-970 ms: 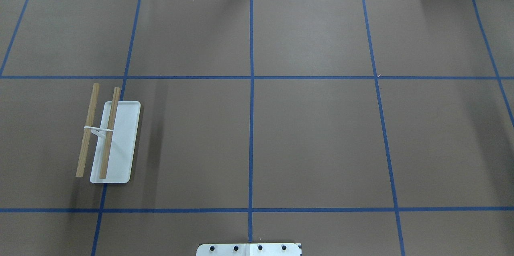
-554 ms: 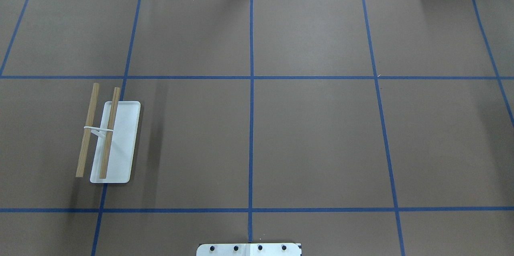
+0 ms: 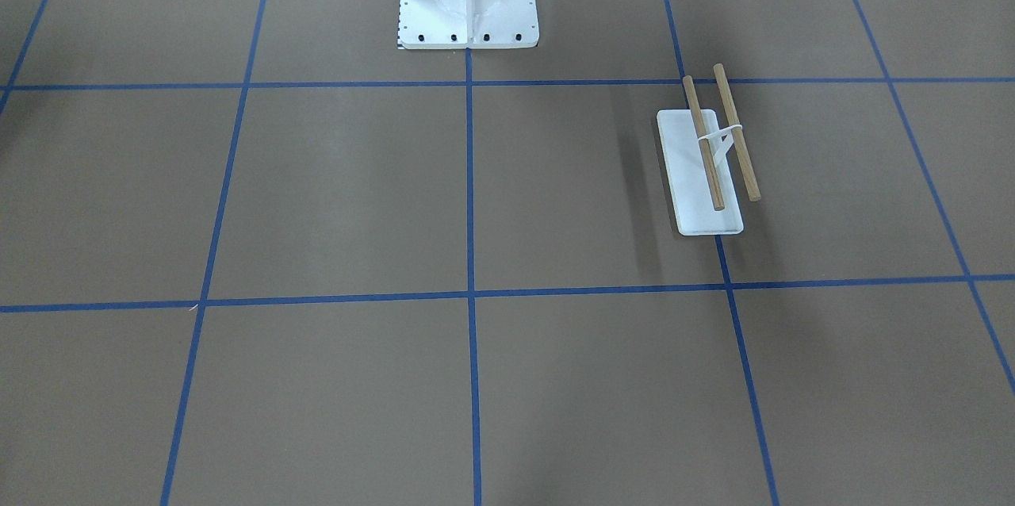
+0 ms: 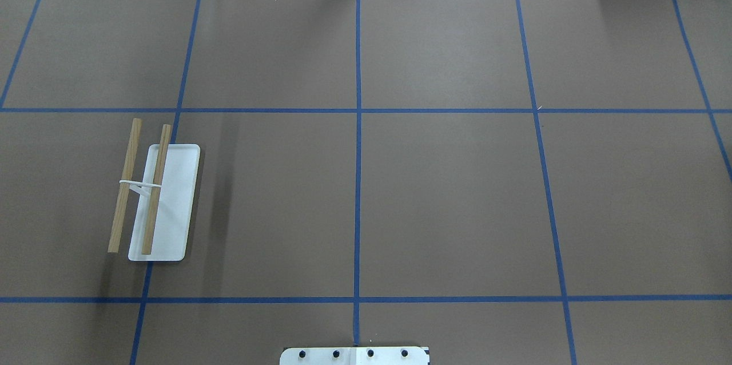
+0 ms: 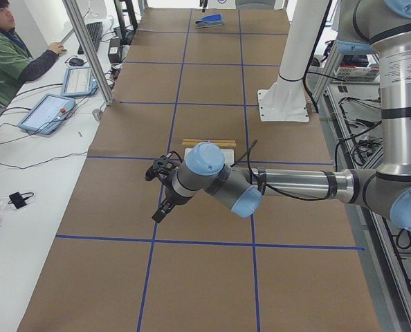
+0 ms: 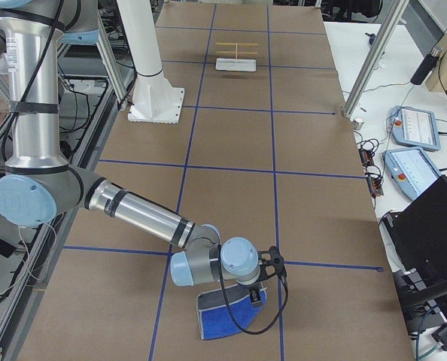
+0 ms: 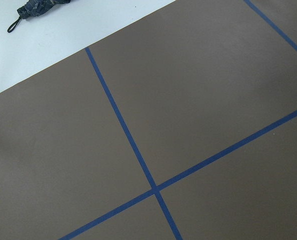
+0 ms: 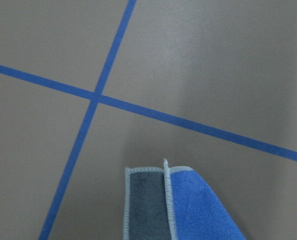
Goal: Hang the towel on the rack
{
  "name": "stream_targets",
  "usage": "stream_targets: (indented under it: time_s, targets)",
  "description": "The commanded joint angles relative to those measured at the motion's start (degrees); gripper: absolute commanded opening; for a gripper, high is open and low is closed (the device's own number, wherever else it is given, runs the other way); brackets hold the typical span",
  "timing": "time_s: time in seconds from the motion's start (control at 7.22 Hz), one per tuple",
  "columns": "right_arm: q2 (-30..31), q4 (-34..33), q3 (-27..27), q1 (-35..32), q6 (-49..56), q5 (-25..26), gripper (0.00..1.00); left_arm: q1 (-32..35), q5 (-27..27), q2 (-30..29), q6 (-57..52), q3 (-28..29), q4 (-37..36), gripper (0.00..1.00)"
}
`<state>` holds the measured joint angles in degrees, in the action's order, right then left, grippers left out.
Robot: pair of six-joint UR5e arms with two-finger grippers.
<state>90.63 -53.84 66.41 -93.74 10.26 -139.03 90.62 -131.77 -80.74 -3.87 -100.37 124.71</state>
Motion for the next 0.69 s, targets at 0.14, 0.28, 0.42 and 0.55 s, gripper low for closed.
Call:
stream_targets:
  time_s: [0.14, 0.28, 0.42, 0.55]
  targets:
    - [-5.5, 0.3, -13.8, -3.4, 6.4, -4.6, 1.0, -0.1, -0.1, 0.1, 0.0, -0.1, 0.0, 0.99]
    - [-5.5, 0.3, -14.4, -3.4, 6.9, -4.2, 1.0, -0.1, -0.1, 0.1, 0.0, 0.0, 0.0, 0.99]
    - [-6.4, 0.5, -15.6, -3.3, 8.3, -2.0, 1.0, -0.1, -0.1, 0.1, 0.0, 0.0, 0.0, 0.99]
    - [-6.7, 0.5, -15.6, -3.2, 9.1, 0.9, 1.0, -0.1, -0.1, 0.1, -0.1, 0.0, 0.0, 0.99]
